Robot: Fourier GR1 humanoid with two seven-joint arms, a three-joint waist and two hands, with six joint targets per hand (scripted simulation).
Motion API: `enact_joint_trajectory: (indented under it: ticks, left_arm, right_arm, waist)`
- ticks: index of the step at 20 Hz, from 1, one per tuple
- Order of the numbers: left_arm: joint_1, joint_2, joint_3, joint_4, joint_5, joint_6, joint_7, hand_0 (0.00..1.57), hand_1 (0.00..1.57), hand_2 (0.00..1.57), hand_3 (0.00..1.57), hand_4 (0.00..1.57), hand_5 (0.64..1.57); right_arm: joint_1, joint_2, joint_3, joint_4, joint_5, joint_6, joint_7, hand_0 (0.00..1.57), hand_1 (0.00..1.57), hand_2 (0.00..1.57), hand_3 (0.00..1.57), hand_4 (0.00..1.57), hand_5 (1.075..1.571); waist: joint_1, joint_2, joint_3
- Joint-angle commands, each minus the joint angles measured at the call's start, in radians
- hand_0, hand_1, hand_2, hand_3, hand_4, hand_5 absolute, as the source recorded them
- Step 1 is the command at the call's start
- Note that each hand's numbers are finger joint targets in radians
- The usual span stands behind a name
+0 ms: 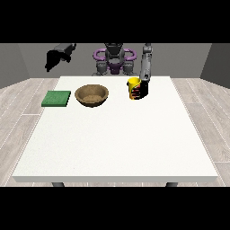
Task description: Pick the cup and pour the ball into the bowl, then pick the bowl and place it on the pad
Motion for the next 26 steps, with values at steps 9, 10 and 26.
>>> enact_joint_trajectory:
  ticks: [9, 10, 26]
  left_arm:
    - [-0.053, -0.002, -0.037, 0.023, -0.053, 0.069, 0.115, 1.35, 1.35, 1.57, 1.57, 1.32, 1.169]
    - [-0.057, -0.043, -0.075, 0.007, -0.056, 0.117, 0.129, 1.35, 1.35, 1.57, 1.57, 1.32, 1.159]
    - [-0.366, 0.074, -0.142, 0.053, -0.324, 0.418, 0.409, 1.37, 1.37, 1.57, 1.57, 1.39, 1.255]
  right_arm:
    - [0.075, -0.06, -0.068, 0.083, -0.032, 0.046, 0.023, 0.0, 0.0, 0.4, 0.68, 0.59, 1.569]
    - [0.076, -0.032, -0.053, 0.103, -0.016, 0.03, -0.008, 0.0, 0.0, 0.4, 0.67, 0.58, 1.57]
    - [-0.035, -0.121, -0.098, 0.153, -0.077, 0.142, -0.065, 0.0, 0.0, 0.34, 0.69, 0.54, 1.568]
  waist:
    - [0.037, -0.155, 0.0001]
    - [0.048, -0.166, 0.0]
    - [-0.059, -0.027, 0.0001]
